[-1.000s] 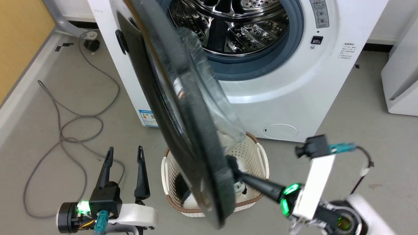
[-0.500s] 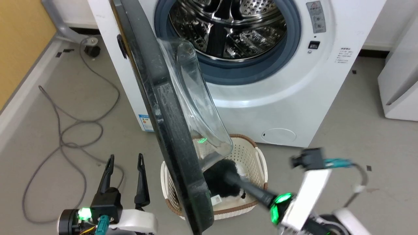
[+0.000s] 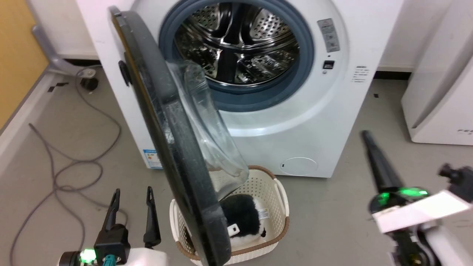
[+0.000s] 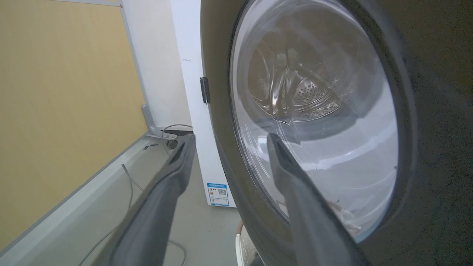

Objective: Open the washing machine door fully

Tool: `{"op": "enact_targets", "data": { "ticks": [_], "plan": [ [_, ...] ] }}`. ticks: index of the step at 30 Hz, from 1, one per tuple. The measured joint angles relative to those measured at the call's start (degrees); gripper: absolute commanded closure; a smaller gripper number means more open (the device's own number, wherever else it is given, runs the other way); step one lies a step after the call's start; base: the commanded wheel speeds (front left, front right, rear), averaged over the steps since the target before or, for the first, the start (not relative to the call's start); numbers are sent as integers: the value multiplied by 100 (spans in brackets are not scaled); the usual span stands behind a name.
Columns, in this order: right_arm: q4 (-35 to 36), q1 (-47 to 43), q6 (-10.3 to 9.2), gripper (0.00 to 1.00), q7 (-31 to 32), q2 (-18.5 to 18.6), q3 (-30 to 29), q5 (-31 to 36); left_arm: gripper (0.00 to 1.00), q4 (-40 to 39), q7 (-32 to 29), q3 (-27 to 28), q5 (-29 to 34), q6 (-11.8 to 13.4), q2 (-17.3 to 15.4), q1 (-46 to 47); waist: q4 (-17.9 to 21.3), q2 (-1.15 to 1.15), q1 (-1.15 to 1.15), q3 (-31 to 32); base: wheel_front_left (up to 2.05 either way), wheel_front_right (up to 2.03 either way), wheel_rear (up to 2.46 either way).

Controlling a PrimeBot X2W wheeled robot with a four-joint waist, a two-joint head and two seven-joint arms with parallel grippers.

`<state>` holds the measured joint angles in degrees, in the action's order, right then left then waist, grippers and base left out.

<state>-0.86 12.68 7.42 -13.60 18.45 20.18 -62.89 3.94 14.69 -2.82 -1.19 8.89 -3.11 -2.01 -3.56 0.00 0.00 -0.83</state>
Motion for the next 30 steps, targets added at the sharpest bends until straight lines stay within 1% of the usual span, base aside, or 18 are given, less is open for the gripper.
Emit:
{"op": "enact_targets", "data": {
  "ticks": [3,4,6,9,11,13,15,17,22,25,30],
  "plan": [
    [-104,-113,0,100,-99,32,-464,720,0,-15,0,38,0,1,-2,-42,98,0,0,37,0,0,0],
    [-99,-156,1,100,-113,24,-672,1081,0,-25,0,53,0,1,-3,-42,127,0,0,44,0,0,0],
    [-10,-252,1,100,-116,-180,-1232,1637,0,-41,1,75,0,2,-4,-49,177,0,0,52,0,0,0],
    [224,-497,1,100,-115,-391,-1752,2746,0,-54,1,105,0,2,-4,-51,217,0,0,49,0,0,0],
    [368,-712,1,100,-115,-415,-1875,3652,0,-62,0,123,1,1,-8,-52,234,0,0,40,0,0,0],
    [450,-901,-1,100,-116,-655,-2042,4023,0,-63,0,127,1,1,-5,-54,252,0,0,35,0,0,0],
    [514,-1101,2,100,-115,-730,-2034,4614,0,-60,0,124,1,1,-7,-55,252,0,0,24,0,0,0],
    [506,-1216,2,100,-115,-981,-2114,4743,0,-62,0,122,1,1,-4,-56,250,0,0,10,0,0,0],
    [466,-1436,2,100,-115,-1121,-2109,5561,0,-51,0,116,1,1,-4,-56,228,0,0,-19,0,0,0],
    [387,-1564,2,100,-115,-1257,-2157,5838,0,-42,0,108,2,1,-4,-55,208,0,0,-22,0,0,0],
    [286,-1787,2,100,-115,-1445,-2206,5933,0,-30,0,104,7,1,-4,-56,190,0,0,-10,0,0,0]
  ]
}}
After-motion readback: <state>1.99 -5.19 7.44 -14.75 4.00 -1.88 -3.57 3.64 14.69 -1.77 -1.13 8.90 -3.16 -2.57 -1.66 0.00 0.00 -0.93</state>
